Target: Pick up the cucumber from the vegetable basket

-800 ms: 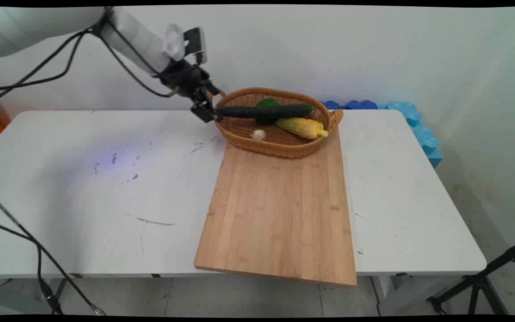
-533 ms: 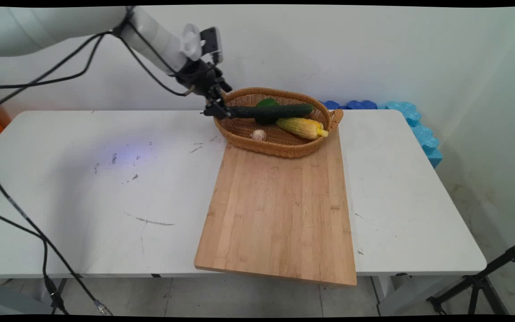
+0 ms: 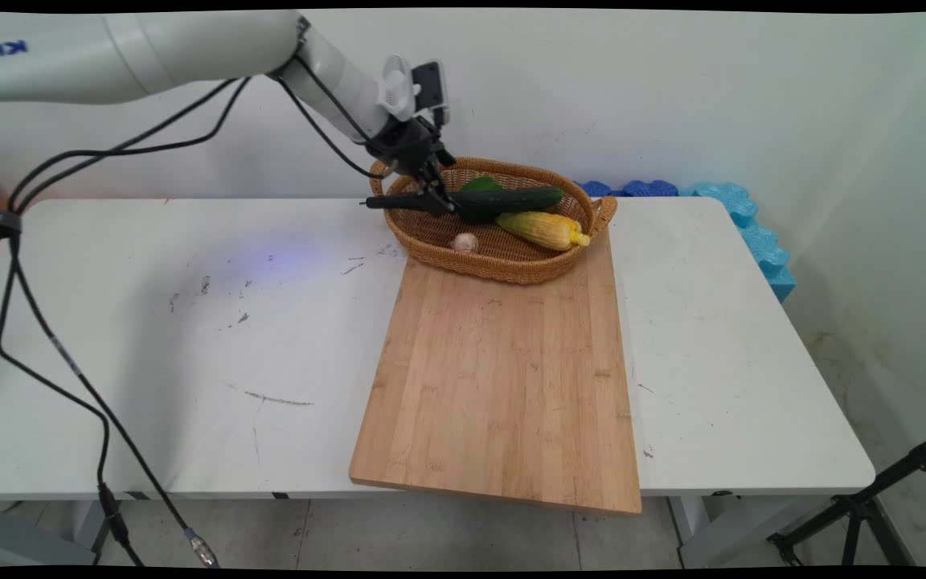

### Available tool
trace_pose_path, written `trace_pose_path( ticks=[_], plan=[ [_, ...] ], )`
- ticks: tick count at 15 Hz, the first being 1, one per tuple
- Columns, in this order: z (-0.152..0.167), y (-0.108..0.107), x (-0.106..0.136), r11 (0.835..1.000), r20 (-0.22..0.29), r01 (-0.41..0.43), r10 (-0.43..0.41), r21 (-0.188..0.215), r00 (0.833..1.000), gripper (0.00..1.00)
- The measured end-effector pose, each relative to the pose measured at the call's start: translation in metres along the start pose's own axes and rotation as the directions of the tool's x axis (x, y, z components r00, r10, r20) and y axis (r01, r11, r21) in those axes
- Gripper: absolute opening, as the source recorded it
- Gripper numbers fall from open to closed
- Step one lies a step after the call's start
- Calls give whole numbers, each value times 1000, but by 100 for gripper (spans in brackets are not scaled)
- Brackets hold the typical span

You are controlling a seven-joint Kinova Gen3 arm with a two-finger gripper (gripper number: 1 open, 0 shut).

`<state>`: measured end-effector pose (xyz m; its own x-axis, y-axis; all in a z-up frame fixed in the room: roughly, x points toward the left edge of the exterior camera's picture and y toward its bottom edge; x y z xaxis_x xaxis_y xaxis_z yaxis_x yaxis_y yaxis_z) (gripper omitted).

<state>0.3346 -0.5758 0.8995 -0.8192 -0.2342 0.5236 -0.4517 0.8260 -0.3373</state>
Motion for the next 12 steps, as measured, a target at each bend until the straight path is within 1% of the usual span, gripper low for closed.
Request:
trace_pose_path(
  ticks=[6, 12],
  plan=[
    [38, 6, 12, 998, 3, -66, 66, 3, 998, 100],
    [62, 13, 18, 993, 7, -115, 115, 8, 993, 100]
  ],
)
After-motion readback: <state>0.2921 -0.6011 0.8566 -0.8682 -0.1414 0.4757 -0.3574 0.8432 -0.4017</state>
